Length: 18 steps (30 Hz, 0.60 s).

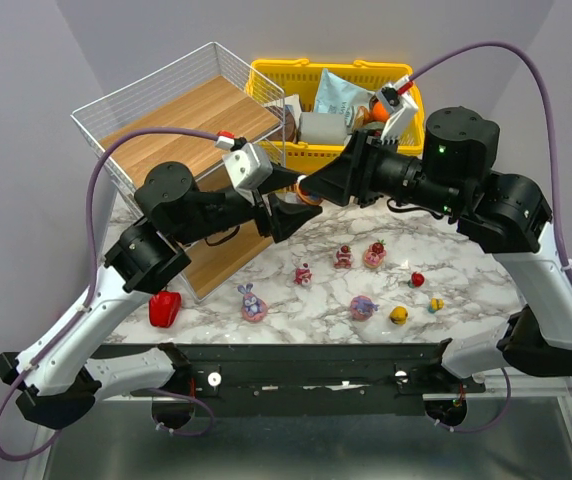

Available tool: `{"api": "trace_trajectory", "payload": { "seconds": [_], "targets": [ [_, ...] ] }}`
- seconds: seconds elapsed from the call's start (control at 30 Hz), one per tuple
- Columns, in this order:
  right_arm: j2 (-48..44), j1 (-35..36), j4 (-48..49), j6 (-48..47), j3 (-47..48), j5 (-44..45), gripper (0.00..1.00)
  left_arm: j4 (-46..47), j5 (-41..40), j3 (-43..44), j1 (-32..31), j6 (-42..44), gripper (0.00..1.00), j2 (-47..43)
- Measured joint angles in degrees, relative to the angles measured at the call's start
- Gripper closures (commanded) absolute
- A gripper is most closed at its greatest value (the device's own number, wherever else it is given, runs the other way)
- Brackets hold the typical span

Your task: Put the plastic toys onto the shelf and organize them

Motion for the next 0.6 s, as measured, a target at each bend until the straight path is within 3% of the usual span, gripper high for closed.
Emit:
{"api": "trace_trajectory", "payload": {
  "seconds": [0.13,0.17,0.23,0.27,0.3,0.4,0.6],
  "targets": [
    [0.3,-0.5,0.1,0.0,0.0,-0.5,0.95,-0.1,0.3,0.0,-0.6,0.4,0.6,0.8],
    [0.5,-0.6,0.1,-0.1,0.0,-0.7,0.93,-0.3,0.3,0.0,-0.7,0.6,0.72,0.8],
    [0.6,-0.7,0.1,-0.2,0.0,-0.9,0.87,-0.5,0.3,0.0,-0.7,0.7,0.82,0.8],
    [0.6,-0.7,0.1,-0.3,0.0,-0.9,0.82,-0.6,0.2,0.0,-0.7,0.7,0.92,0.8],
    [0.6,-0.7,0.1,-0.3,0.0,-0.9,0.72,-0.6,0.1,0.0,-0.7,0.8,0.97,0.8],
    [0.3,-0.7,1.0,-1.0,-0.9,-0.9,0.54,-0.5,-0.8,-0.2,-0.9,0.7,1.0,0.7],
    [-5.0,-0.9,11.6,-3.7,-13.1,-0.2,0.49,1.7,-4.5,-3.7,-1.5,-2.3,1.0,-0.6]
  ]
}}
